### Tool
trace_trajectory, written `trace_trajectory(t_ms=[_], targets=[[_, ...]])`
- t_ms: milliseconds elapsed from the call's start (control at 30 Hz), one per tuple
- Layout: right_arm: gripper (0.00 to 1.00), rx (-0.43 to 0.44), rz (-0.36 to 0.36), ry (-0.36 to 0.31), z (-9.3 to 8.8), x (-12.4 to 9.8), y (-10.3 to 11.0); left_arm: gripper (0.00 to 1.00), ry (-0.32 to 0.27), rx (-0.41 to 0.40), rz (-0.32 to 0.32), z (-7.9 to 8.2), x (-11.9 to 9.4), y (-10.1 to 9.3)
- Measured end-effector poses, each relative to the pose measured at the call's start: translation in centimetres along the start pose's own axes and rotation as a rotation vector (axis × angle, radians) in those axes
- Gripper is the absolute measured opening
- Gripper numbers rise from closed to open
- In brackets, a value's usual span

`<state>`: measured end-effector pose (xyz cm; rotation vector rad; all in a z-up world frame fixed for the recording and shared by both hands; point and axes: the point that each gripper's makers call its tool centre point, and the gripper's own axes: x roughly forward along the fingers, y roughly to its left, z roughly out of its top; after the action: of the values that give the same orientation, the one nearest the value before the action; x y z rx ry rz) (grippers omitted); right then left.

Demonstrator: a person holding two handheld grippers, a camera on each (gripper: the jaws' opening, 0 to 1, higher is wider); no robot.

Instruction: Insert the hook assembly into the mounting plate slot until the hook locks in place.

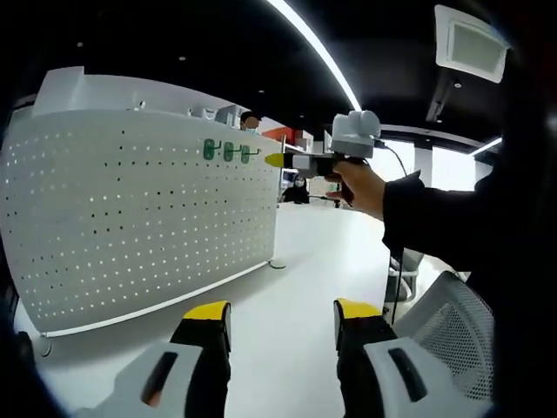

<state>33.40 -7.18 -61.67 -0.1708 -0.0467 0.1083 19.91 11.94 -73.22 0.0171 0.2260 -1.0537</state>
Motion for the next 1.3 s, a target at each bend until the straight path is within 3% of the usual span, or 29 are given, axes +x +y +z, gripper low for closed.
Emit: trace_trajectory(t_ms=[300,500,900,1133,1300], targets=[[0.11,0.089,0.076,0.045,-3.7,-3.4,4.6,0.48,0.035,0.007,-0.006,-0.9,0.3,-0.3],[0.11,0.115,0.126,0.074,-5.0,-5.3,7.1,0.48,0.051,0.003,-0.007,-1.4,0.4,-0.4],[0.11,0.121,0.197,0.073,-4.8,-8.2,10.7,0.47,0.081,0.009,0.006,-2.1,0.4,-0.2],[0.11,0.129,0.207,0.049,-3.9,-9.6,11.3,0.47,0.092,-0.001,0.023,-2.4,0.3,0.2],[0.11,0.125,0.208,0.059,-4.7,-9.7,11.4,0.46,0.091,-0.021,0.033,-2.4,0.2,0.5]])
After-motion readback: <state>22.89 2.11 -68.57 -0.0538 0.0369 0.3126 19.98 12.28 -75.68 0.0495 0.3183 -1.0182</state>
